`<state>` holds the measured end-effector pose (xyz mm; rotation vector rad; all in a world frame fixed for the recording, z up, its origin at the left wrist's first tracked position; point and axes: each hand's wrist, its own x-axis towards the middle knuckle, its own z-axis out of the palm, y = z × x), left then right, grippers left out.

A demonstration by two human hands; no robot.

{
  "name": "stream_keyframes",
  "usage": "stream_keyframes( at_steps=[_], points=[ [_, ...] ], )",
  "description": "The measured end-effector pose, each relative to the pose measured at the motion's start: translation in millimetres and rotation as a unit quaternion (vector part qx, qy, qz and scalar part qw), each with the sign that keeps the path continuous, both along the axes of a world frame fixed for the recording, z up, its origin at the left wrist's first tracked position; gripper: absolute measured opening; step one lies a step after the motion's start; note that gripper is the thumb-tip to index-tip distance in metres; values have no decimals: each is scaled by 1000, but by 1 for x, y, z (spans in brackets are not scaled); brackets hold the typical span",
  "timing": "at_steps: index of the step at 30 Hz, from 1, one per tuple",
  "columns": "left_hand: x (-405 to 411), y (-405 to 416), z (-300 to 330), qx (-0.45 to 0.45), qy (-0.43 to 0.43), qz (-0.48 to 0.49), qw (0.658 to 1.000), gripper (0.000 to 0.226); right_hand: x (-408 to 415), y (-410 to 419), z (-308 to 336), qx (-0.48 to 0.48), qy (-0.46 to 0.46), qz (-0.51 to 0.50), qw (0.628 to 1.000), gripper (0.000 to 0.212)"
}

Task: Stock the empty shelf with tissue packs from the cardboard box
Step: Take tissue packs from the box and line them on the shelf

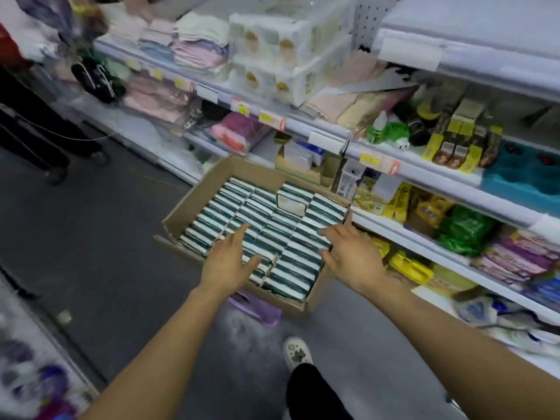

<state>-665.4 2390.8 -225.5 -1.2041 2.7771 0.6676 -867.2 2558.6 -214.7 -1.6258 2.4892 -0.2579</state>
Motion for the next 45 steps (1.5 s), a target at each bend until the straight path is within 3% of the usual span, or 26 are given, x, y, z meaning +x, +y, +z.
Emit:
stream_keyframes(
  at_steps=[9,16,23,28,32,36,40,43,45],
  points=[
    [1,-69,-89,102,-70,55,991,67,12,-106,-95,114,-32,86,989,39],
    [-3,-95,-143,74,-132,-10,988,56,24,-153,-159,152,-13,125,980,42],
    [-13,-112,-157,73,-155,-60,983,55,17,-174,-170,170,4,90,981,16],
    [-27,-117,-154,43,-187,-106,976,39,4,-176,-155,108,-16,56,992,25],
    [-26,-120,-131,69,-94,-41,992,24,-12,-162,-127,43,-66,-23,997,33],
    [-24,-104,-95,142,29,98,985,18,-27,-135,-96,-15,-82,-83,993,39],
    [-29,-74,-50,243,160,221,931,21,-26,-99,-54,-106,-106,-99,984,37],
    [-39,-53,-18,344,258,256,866,35,-15,-67,-24,-194,-123,-66,971,33],
    [-46,-38,8,398,294,258,830,29,-11,-45,-8,-245,-135,-48,959,33]
  ],
)
